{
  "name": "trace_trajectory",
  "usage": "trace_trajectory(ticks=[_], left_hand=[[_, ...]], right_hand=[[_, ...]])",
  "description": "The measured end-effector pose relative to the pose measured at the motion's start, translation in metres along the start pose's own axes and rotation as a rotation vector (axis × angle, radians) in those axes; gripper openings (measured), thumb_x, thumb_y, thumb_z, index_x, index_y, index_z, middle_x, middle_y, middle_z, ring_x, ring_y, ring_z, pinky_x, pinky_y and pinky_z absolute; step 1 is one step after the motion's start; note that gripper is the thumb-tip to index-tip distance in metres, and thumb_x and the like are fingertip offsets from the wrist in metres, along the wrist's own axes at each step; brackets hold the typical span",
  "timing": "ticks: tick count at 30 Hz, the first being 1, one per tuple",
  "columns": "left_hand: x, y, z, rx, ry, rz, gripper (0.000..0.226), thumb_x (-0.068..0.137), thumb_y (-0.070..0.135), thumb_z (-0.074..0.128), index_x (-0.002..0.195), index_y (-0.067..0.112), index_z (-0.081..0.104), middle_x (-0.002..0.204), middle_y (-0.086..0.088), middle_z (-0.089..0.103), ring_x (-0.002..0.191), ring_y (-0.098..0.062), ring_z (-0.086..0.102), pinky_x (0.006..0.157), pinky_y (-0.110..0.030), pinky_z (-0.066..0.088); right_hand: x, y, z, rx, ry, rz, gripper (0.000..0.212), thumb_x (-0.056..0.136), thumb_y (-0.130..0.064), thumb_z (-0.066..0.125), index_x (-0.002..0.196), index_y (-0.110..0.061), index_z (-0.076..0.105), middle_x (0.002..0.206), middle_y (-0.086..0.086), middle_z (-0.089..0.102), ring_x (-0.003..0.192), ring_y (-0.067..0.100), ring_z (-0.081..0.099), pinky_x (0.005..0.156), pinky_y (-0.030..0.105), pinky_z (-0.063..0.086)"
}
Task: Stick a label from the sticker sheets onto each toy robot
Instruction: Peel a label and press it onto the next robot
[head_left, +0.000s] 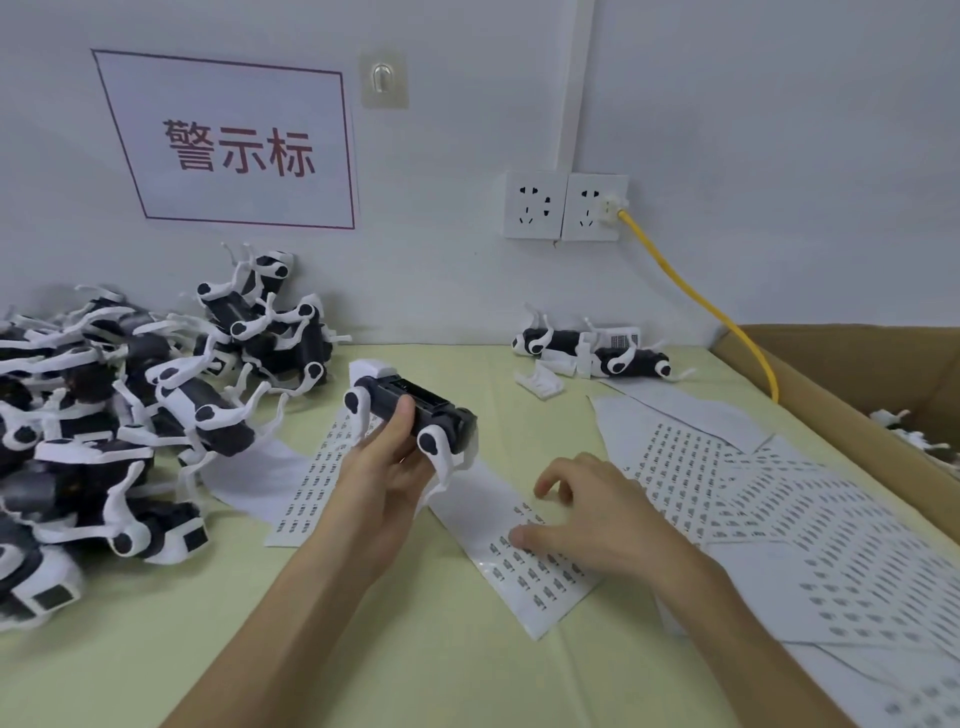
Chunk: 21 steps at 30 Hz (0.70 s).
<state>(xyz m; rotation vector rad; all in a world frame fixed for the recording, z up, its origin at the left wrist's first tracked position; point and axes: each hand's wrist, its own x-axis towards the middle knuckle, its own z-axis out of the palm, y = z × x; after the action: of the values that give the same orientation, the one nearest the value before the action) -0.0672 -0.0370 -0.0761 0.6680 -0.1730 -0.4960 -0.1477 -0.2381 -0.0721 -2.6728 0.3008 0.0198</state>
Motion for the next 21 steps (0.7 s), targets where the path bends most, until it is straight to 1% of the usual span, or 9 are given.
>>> trace_trajectory(ticks=[2, 5, 8, 11, 14, 16, 17, 19, 21], left_hand=[[-0.001, 0.001, 0.002, -0.004, -0.052, -0.035, 0.027, 0.094, 0.032, 0.068, 0.106, 0.009, 0.06, 0.107, -0.007, 0.066, 0.072, -0.01, 0.067, 0.065, -0.014, 0.055], [-0.004, 0.0, 0.002, 0.334, -0.085, 0.095, 0.032, 0.103, 0.042, 0.053, 0.09, 0.033, 0.08, 0.066, 0.002, 0.067, 0.056, -0.007, 0.063, 0.087, -0.029, 0.045], [-0.009, -0.003, 0.007, 0.455, -0.117, 0.17, 0.038, 0.104, 0.047, 0.048, 0.081, 0.054, 0.077, 0.043, 0.004, 0.047, 0.04, -0.006, 0.044, 0.075, -0.034, 0.029], [-0.003, -0.001, 0.005, 0.407, -0.072, 0.213, 0.033, 0.1, 0.044, 0.056, 0.132, 0.048, 0.062, 0.053, -0.008, 0.042, 0.052, -0.017, 0.034, 0.065, -0.037, 0.024], [-0.002, 0.0, 0.007, 0.352, -0.039, 0.159, 0.042, 0.1, 0.043, 0.059, 0.141, 0.035, 0.061, 0.094, -0.022, 0.049, 0.08, -0.024, 0.054, 0.057, -0.035, 0.034], [-0.002, -0.002, 0.007, 0.337, -0.025, 0.125, 0.056, 0.101, 0.041, 0.059, 0.154, 0.026, 0.046, 0.08, -0.01, 0.045, 0.076, -0.028, 0.028, 0.056, -0.036, 0.034], [-0.004, -0.002, 0.008, 0.325, -0.027, 0.125, 0.058, 0.103, 0.039, 0.058, 0.155, 0.021, 0.041, 0.064, -0.008, 0.028, 0.078, -0.035, 0.013, 0.056, -0.038, 0.029], [-0.007, -0.001, 0.011, 0.288, -0.088, 0.099, 0.038, 0.103, 0.037, 0.057, 0.133, 0.014, 0.061, 0.069, -0.014, 0.008, 0.077, -0.032, 0.012, 0.058, -0.041, 0.038], [-0.01, 0.0, 0.017, 0.271, -0.179, 0.06, 0.016, 0.107, 0.037, 0.051, 0.114, 0.025, 0.057, 0.079, -0.016, 0.043, 0.079, -0.029, 0.048, 0.087, -0.048, 0.055]], right_hand=[[-0.001, -0.001, 0.0, -0.004, 0.006, -0.022, 0.048, 0.077, -0.062, 0.075, 0.114, -0.037, 0.059, 0.108, -0.017, 0.047, 0.107, 0.006, 0.046, 0.096, 0.032, 0.033], [0.0, -0.005, 0.002, 0.041, 0.007, -0.024, 0.045, 0.082, -0.049, 0.077, 0.12, -0.032, 0.059, 0.113, -0.014, 0.049, 0.108, 0.007, 0.048, 0.104, 0.034, 0.037], [0.001, -0.006, 0.004, 0.16, -0.01, 0.002, 0.043, 0.083, -0.033, 0.08, 0.117, -0.029, 0.055, 0.108, -0.015, 0.054, 0.101, 0.007, 0.055, 0.101, 0.037, 0.047], [0.002, -0.005, 0.003, 0.328, 0.092, -0.003, 0.033, 0.086, -0.015, 0.075, 0.105, -0.029, 0.053, 0.098, -0.01, 0.064, 0.081, 0.008, 0.064, 0.07, 0.026, 0.056], [0.005, -0.002, 0.0, 0.478, 0.304, -0.04, 0.028, 0.091, -0.009, 0.07, 0.102, -0.031, 0.056, 0.096, -0.008, 0.067, 0.078, 0.012, 0.067, 0.056, 0.017, 0.049], [0.007, 0.001, -0.003, 0.596, 0.441, -0.078, 0.029, 0.092, -0.008, 0.068, 0.102, -0.033, 0.056, 0.092, -0.006, 0.07, 0.077, 0.011, 0.068, 0.057, 0.022, 0.046], [0.007, 0.002, -0.005, 0.66, 0.492, -0.101, 0.03, 0.093, -0.008, 0.068, 0.103, -0.034, 0.056, 0.09, -0.005, 0.07, 0.074, 0.012, 0.069, 0.058, 0.024, 0.045], [0.007, 0.002, -0.007, 0.749, 0.575, -0.152, 0.03, 0.094, -0.007, 0.067, 0.102, -0.035, 0.06, 0.088, -0.008, 0.071, 0.068, 0.012, 0.069, 0.057, 0.025, 0.046], [0.006, 0.002, -0.009, 0.787, 0.632, -0.2, 0.028, 0.094, -0.005, 0.066, 0.096, -0.033, 0.066, 0.085, -0.014, 0.07, 0.066, 0.012, 0.067, 0.057, 0.03, 0.048]])
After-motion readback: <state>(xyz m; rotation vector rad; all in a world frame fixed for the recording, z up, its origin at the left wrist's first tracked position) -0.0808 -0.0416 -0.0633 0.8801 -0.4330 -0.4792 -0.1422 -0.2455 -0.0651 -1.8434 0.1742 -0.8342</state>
